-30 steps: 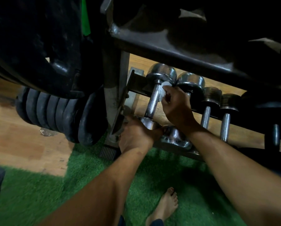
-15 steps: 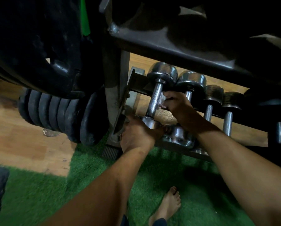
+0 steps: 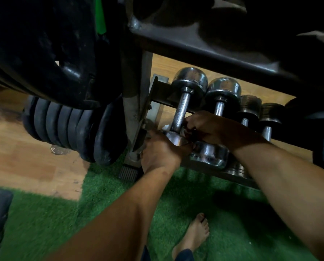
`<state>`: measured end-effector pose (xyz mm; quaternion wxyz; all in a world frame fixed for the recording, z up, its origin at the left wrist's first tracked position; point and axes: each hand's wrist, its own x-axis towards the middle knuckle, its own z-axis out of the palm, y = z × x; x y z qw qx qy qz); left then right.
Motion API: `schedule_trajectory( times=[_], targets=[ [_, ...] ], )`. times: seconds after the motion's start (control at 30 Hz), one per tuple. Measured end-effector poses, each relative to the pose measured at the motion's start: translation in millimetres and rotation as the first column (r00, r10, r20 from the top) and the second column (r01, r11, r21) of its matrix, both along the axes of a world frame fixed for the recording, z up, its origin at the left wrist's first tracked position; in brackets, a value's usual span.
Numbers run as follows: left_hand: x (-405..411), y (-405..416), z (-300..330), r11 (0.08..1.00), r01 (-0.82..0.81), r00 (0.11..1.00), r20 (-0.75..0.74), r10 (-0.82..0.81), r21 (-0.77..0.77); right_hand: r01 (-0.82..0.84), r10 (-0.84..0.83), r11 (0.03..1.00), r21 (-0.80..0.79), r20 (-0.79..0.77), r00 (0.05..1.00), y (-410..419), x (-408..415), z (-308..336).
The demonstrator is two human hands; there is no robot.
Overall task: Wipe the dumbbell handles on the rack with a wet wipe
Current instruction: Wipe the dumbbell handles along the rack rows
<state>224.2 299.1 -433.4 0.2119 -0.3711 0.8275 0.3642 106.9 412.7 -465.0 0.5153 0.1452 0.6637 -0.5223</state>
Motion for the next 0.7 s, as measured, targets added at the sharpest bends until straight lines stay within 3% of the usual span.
schedule_trajectory(
  times=[0.17, 0.37, 0.5, 0.7],
  targets=[
    [0.5, 0.6, -0.7, 1.0, -0.01, 1.0, 0.0, 0.01, -0.008, -0.064, 0.064, 0.997, 0.037, 0.016, 0.998, -1.4, -5.3, 0.0],
    [-0.4, 1.0, -2.2, 1.0, 0.009, 1.0, -0.005, -0.009, -0.018, 0.079, -0.071, 0.996, -0.049, 0.147, 0.987, 1.6, -5.0, -6.2],
    [-0.4, 0.4, -3.1, 1.0, 0.002, 1.0, -0.014, -0.003, -0.026, -0.175, 0.181, 0.981, -0.078, 0.076, 0.981, 11.8, -5.9, -1.6],
    [1.9, -0.6, -3.5, 1.0, -0.011, 1.0, -0.014, 0.011, 0.014, -0.36, 0.365, 0.93, 0.072, -0.079, 0.928, 12.8, -16.0, -7.3]
  ],
)
